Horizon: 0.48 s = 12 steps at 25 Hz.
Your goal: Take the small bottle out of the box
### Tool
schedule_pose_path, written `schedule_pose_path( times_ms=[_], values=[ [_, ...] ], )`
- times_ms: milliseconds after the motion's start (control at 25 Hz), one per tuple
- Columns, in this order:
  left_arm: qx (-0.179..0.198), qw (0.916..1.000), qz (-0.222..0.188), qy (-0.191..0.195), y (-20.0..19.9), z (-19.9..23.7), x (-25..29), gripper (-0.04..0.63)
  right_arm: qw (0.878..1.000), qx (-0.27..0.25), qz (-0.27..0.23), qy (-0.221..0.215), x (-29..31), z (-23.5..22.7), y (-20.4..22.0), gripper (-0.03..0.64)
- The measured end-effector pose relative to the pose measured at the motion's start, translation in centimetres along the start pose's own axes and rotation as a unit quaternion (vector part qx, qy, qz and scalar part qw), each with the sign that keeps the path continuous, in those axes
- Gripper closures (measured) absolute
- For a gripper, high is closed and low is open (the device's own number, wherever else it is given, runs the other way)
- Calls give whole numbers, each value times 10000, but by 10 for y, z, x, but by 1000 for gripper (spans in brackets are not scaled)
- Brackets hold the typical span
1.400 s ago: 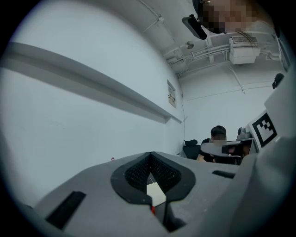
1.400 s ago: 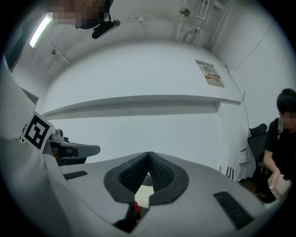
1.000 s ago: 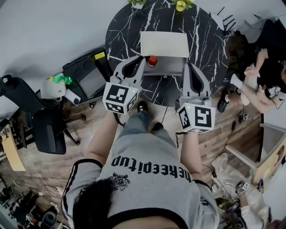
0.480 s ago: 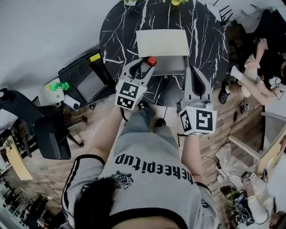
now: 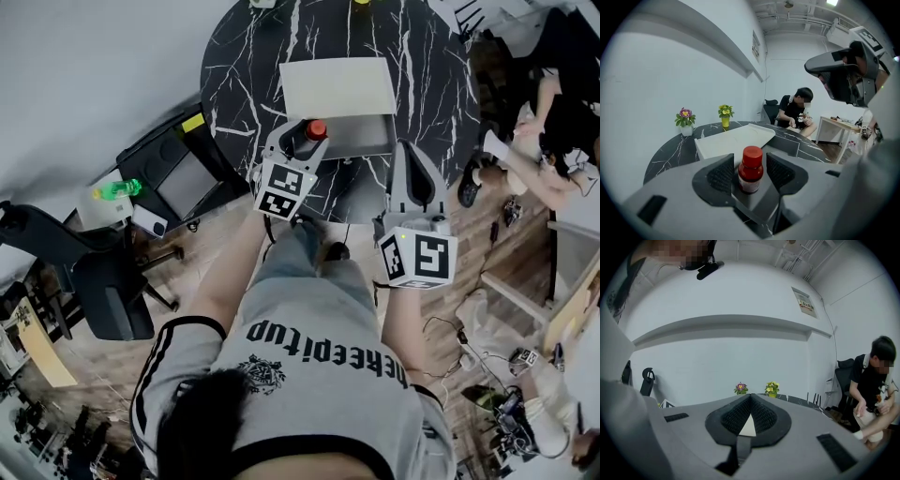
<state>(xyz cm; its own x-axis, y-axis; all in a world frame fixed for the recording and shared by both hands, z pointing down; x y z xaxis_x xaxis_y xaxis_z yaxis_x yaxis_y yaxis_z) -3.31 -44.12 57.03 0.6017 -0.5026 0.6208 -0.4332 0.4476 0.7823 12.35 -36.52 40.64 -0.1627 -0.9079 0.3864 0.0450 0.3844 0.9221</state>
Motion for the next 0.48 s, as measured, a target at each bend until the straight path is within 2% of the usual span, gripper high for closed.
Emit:
schedule_pose_path(
  times_ms=[320, 480],
  values=[
    [26, 10000, 0, -31, 1, -2, 19, 399, 9999, -11, 78, 130, 2, -2, 3, 617],
    [50, 9998, -42, -177, 0, -1, 23, 423, 9998, -11, 85, 157, 1, -3, 5, 617]
  ],
)
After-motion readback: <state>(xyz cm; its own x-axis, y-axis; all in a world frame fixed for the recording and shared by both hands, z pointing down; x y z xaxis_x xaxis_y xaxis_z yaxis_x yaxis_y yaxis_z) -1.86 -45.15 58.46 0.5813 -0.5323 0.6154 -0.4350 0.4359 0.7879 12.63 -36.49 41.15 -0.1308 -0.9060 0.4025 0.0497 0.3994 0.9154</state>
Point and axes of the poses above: the fingertips, and each gripper's own axes: x forward along the fingers, z to its left, y out of its underside, the point moved 7 cm from there along -x, backward along the fingers, and after that the axes turned 11 degrees about z, right-handed, at the moved point
